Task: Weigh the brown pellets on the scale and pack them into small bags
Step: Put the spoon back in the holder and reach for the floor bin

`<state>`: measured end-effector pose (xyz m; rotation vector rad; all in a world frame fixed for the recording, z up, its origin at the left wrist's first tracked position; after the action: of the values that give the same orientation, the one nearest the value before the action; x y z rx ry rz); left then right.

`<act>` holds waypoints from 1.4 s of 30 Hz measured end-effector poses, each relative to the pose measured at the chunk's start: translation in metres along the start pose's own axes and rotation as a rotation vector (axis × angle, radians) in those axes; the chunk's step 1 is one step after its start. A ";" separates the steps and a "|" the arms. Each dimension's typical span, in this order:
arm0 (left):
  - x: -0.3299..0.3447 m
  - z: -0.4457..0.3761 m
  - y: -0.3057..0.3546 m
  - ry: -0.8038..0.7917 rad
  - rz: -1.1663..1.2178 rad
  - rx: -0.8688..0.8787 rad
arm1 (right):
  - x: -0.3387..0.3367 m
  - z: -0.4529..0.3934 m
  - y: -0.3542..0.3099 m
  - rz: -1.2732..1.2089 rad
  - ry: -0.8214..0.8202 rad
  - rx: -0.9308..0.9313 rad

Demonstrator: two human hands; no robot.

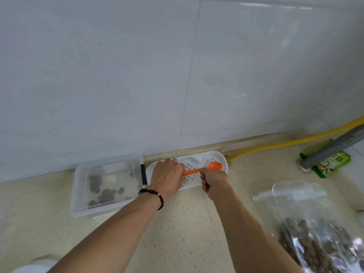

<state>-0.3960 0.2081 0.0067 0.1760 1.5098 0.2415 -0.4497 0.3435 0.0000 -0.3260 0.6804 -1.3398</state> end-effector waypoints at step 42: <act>-0.075 0.345 -0.263 0.292 0.077 -0.705 | 0.268 0.240 0.100 1.330 -0.220 -1.599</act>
<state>-0.0426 -0.0532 0.0285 -0.3786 1.6157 0.8705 -0.2015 0.0692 0.0550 -0.9987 1.3104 0.7090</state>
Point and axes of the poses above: each hand's wrist, its own z-axis away from the middle knuckle, its own x-axis out of the palm, y = z × x, the point moved 1 cm from there along -z, towards the middle knuckle, and after that the axes turned 7 degrees about z, right-handed, at the moved point
